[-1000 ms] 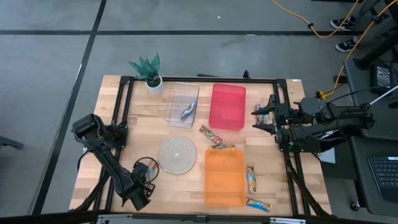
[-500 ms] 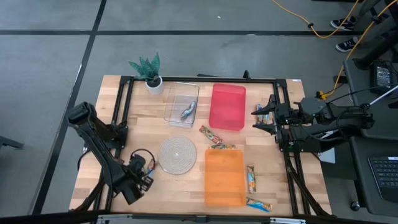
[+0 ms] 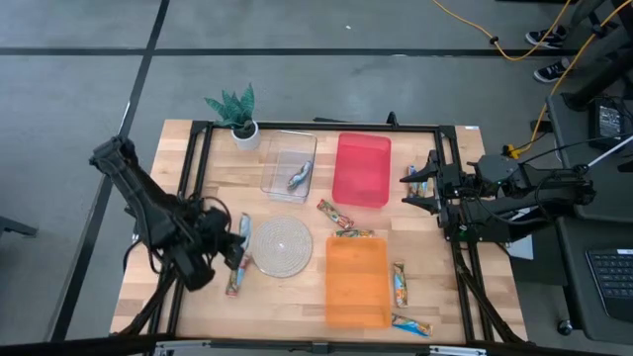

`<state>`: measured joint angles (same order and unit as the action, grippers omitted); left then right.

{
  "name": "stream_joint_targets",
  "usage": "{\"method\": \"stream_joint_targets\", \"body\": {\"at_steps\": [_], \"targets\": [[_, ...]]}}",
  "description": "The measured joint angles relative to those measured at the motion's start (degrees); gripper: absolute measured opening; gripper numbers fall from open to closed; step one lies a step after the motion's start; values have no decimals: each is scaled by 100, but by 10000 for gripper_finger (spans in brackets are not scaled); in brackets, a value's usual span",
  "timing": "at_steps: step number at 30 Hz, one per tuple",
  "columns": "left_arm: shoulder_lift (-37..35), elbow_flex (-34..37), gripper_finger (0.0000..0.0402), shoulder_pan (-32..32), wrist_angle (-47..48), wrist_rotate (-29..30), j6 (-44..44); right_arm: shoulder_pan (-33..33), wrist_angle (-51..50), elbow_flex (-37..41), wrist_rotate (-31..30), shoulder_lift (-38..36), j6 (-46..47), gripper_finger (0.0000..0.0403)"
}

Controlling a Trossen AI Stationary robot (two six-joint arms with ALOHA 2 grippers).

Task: Pick and place Granola Bars by type
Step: Put the red granola bar into the transparent bin

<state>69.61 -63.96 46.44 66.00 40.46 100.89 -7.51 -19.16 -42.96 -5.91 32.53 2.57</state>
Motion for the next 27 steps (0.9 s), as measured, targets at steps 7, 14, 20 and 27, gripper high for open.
{"method": "stream_joint_targets", "body": {"at_steps": [7, 14, 20, 27], "targets": [[-627, -2, 15, -755, -426, 53, -1452, 0, -1, 0, 0, 0, 0, 241], [-1026, -4, 15, -1681, -1042, -64, -3021, 0, 0, 0, 0, -4, 20, 241], [-1159, -4, 15, -2839, -1854, -783, -4506, -2, 0, 0, 0, -4, 13, 241], [-1124, -7, 15, -4159, -2742, -1881, -5751, -1, 1, 0, -2, -4, -19, 241]]}}
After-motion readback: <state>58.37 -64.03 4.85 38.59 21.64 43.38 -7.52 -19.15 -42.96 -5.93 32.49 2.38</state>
